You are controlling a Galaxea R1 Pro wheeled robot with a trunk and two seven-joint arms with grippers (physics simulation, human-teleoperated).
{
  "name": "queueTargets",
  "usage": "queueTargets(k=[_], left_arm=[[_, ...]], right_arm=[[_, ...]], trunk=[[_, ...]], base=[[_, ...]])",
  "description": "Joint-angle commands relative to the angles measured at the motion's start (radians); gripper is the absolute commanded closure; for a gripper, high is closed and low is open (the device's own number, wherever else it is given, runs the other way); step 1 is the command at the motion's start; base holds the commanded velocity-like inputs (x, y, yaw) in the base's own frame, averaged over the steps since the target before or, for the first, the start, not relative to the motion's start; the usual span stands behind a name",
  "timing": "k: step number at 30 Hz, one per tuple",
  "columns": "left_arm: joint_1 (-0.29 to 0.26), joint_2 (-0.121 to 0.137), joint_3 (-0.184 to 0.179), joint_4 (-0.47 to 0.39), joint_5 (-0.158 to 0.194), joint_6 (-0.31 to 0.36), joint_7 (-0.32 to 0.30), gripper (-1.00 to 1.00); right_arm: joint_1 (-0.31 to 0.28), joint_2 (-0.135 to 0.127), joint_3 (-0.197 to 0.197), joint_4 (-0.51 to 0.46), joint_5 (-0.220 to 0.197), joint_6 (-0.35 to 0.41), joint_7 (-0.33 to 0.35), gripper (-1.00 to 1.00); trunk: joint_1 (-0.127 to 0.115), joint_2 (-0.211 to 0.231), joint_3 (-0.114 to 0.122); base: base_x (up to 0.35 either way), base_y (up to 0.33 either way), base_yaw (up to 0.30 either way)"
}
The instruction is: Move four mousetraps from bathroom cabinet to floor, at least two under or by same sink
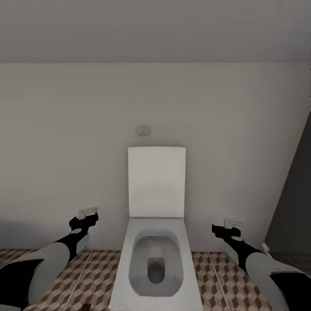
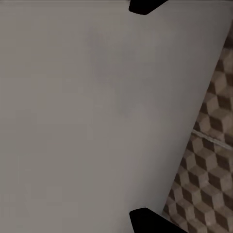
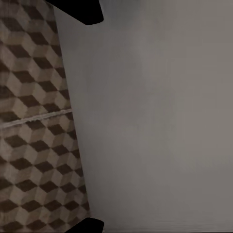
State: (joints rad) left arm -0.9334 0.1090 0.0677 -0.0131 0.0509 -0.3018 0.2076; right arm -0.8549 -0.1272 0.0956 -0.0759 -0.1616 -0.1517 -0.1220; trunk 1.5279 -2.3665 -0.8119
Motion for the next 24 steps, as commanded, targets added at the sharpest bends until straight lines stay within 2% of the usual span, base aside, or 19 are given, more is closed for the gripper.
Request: queueTargets(k=[1,24], left_arm=[[-0.001,0.0,0.006,0.001,0.005,-0.005,-0.002,-1.0],[-0.001,0.001,0.006,0.001,0.007,-0.005,-0.003,-1.0]], right_arm=[[-0.001,0.0,0.009,0.001,-0.01,-0.003,-0.002,-1.0],[-0.001,0.0,0.009,0.001,-0.01,-0.003,-0.002,-1.0]], trunk=[[-0.001,-0.001,-0.001],[-0.001,-0.001,-0.001]], base=[[-0.28,0.0,0.0],[-0.334,0.0,0.0]])
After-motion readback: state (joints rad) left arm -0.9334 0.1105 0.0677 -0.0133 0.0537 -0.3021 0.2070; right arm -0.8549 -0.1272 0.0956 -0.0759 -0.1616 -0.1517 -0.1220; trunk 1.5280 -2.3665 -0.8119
